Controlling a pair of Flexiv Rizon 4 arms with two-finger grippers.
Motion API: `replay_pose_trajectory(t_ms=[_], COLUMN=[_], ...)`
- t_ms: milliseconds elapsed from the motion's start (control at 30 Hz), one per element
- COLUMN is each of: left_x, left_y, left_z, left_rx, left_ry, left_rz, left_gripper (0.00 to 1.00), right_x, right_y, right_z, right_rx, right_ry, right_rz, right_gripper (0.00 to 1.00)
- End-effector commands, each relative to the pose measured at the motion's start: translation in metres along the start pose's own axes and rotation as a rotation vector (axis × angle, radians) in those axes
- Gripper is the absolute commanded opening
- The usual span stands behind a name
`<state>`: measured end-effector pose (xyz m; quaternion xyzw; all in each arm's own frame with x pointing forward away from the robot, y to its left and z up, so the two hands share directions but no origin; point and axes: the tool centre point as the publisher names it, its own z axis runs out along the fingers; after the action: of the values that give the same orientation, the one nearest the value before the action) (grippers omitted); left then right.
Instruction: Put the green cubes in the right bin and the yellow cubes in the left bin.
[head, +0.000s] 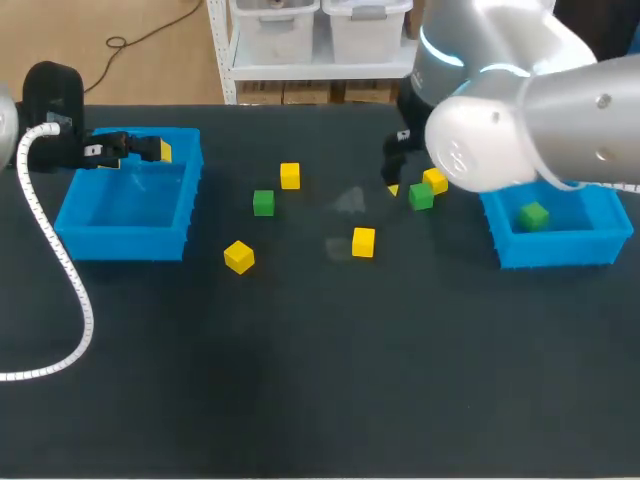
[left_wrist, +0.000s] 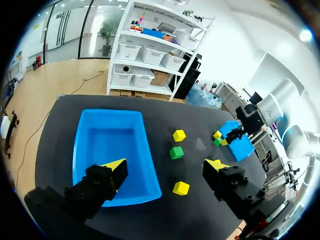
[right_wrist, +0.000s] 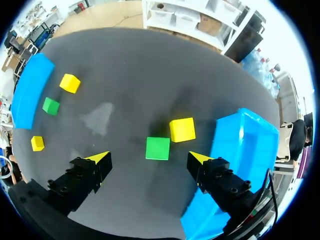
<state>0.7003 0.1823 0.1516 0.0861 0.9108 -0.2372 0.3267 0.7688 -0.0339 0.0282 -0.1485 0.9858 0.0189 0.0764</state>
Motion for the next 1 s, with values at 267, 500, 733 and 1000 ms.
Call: replay_pose_trajectory(t_ms=[267,500,733,1000], left_x=[0.001,0.001,0.001,0.001], left_y=[0.002,0.002,0.002,0.002], left_z=[0.0,0.0,0.0,0.0], left_rx=[0.012,0.012,0.012,0.012], left_ry=[-0.007,-0.007,-0.007,-0.007], left_rz=[0.002,0.002,0.002,0.002], left_gripper=[1.0,1.0,1.0,1.0], right_x=[0.013,0.021,0.021,0.021], right_y=[0.004,0.007,0.006,0.003], right_z=[0.015,0.03,0.038,0.044], right_rx=[-0.002,-0.007,-0.008,-0.011], right_ry=[0.041,0.073,0.09,0.105], right_rz=[0.016,0.016,0.016,0.02], right_gripper=[1.0,1.0,1.0,0.0])
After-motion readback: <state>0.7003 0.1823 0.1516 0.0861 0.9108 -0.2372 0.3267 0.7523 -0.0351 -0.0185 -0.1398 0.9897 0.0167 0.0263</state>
